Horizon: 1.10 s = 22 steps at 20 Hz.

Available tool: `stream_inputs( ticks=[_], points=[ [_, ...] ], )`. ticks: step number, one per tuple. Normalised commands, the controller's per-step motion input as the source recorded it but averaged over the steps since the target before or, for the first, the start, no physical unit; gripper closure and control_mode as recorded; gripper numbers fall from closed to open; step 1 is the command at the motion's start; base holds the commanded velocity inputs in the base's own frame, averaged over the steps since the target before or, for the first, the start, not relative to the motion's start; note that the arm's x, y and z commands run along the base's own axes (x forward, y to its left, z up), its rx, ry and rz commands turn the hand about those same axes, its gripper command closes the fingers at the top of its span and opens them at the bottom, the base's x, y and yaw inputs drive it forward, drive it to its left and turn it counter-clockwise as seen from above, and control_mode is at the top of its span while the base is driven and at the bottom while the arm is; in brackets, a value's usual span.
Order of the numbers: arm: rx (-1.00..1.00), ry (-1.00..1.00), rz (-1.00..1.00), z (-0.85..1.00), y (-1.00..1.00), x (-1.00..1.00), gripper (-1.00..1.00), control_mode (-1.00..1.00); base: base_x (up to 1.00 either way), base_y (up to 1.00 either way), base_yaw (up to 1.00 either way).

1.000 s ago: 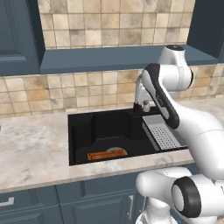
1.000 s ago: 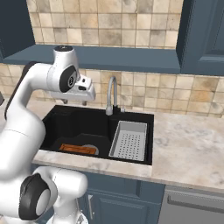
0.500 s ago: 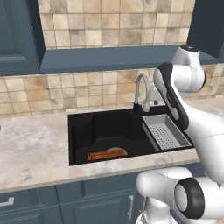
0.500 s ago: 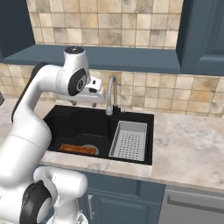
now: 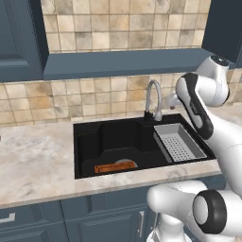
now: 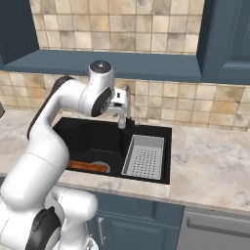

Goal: Turn on the sink faucet with hot water and rinse the cutting board for ten seconds, then turn off the faucet. Push the cutting board to reach the water if necessary.

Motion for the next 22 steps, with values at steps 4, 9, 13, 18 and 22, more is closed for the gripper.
stream_inputs(
  ticks=[4, 9, 13, 18, 22],
  points=[
    [0.00, -0.10, 0.08, -0.27, 0.00, 0.42, -1.00, -1.00, 0.00, 0.00, 0.00],
    [0.00, -0.02, 0.05, -0.17, 0.00, 0.39, -1.00, -1.00, 0.00, 0.00, 0.00],
    [0.00, 0.00, 0.00, 0.00, 0.00, 0.39, -1.00, -1.00, 0.00, 0.00, 0.00],
    [0.00, 0.00, -0.01, 0.00, -0.03, 0.36, -1.00, -1.00, 0.00, 0.00, 0.00],
    [0.00, 0.00, -0.01, 0.00, -0.02, 0.39, -1.00, -1.00, 0.00, 0.00, 0.00]
  ],
)
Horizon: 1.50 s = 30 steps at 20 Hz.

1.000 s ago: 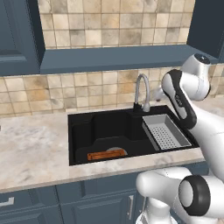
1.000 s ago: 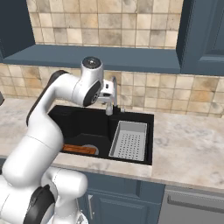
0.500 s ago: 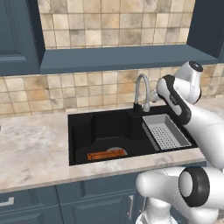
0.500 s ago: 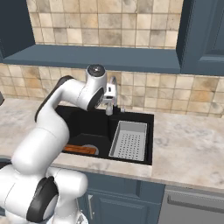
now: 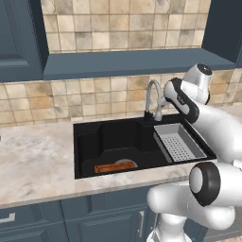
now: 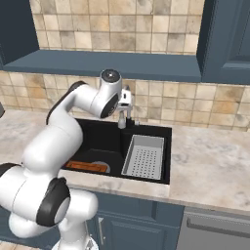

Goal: Turn on the sink faucet with hot water and rinse the cutting board for ten seconds, then turn off the faucet. Push the cutting board to reach the water if necessary.

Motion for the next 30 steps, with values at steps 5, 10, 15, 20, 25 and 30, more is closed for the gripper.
stream_inputs(
  ticks=[5, 10, 15, 20, 25, 30],
  points=[
    [0.00, 0.00, 0.00, -0.04, -0.03, 0.24, -1.00, -1.00, 0.00, 0.00, 0.00],
    [0.00, 0.00, 0.00, -0.15, -0.06, 0.30, -1.00, -1.00, 0.00, 0.00, 0.00],
    [0.00, 0.00, 0.00, -0.17, -0.11, 0.30, -1.00, -1.00, 0.00, 0.00, 0.00],
    [0.00, 0.00, 0.00, -0.20, -0.06, 0.35, -1.00, -1.00, 0.00, 0.00, 0.00],
    [0.00, 0.00, 0.00, -0.22, 0.00, 0.37, -1.00, -1.00, 0.00, 0.00, 0.00],
    [0.00, -0.01, 0.00, -0.22, -0.03, 0.41, -1.00, -1.00, 0.00, 0.00, 0.00]
  ],
)
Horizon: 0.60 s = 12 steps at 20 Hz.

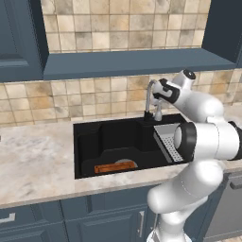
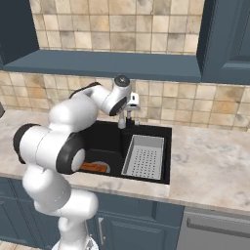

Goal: Turn on the sink faucet with hot water and rinse the cutting board for ten seconds, then turn off the faucet. Push the cutting board to reach the water if necessary.

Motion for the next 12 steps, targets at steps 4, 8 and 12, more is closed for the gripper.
stream_inputs(
  ticks=[4, 8, 12],
  points=[
    [0.00, 0.00, 0.00, -0.18, -0.08, 0.43, -1.00, -1.00, 0.00, 0.00, 0.00],
    [0.00, 0.00, 0.00, -0.14, -0.13, 0.39, -1.00, -1.00, 0.00, 0.00, 0.00],
    [0.00, 0.00, 0.00, -0.15, -0.09, 0.35, -1.00, -1.00, 0.00, 0.00, 0.00]
  ],
)
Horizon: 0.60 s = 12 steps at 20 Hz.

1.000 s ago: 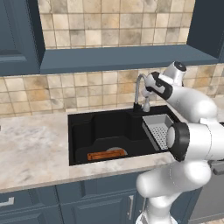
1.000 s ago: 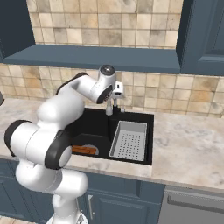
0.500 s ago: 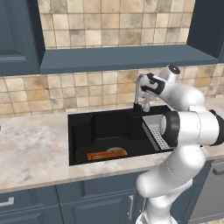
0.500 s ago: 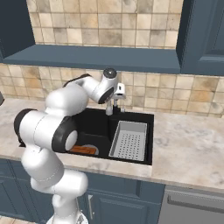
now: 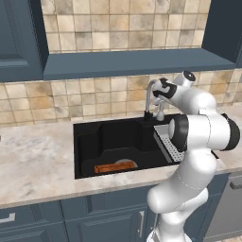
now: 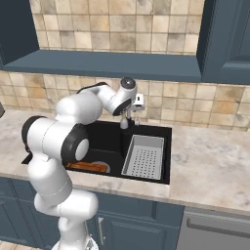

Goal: Turn on the sink faucet with hot water and rinse the cutting board for ten seconds, then turn off the faucet. Push the cutting board to reach the water if necessary.

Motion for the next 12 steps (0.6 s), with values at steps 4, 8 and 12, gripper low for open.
stream_inputs(
  ticks=[4, 8, 12],
  points=[
    [0.00, 0.00, 0.00, -0.08, 0.00, 0.06, -1.00, -1.00, 0.00, 0.00, 0.00],
    [0.00, 0.00, 0.00, -0.02, 0.05, 0.00, -1.00, -1.00, 0.00, 0.00, 0.00],
    [0.00, 0.00, 0.00, -0.07, 0.27, 0.00, -1.00, -1.00, 0.00, 0.00, 0.00]
  ],
)
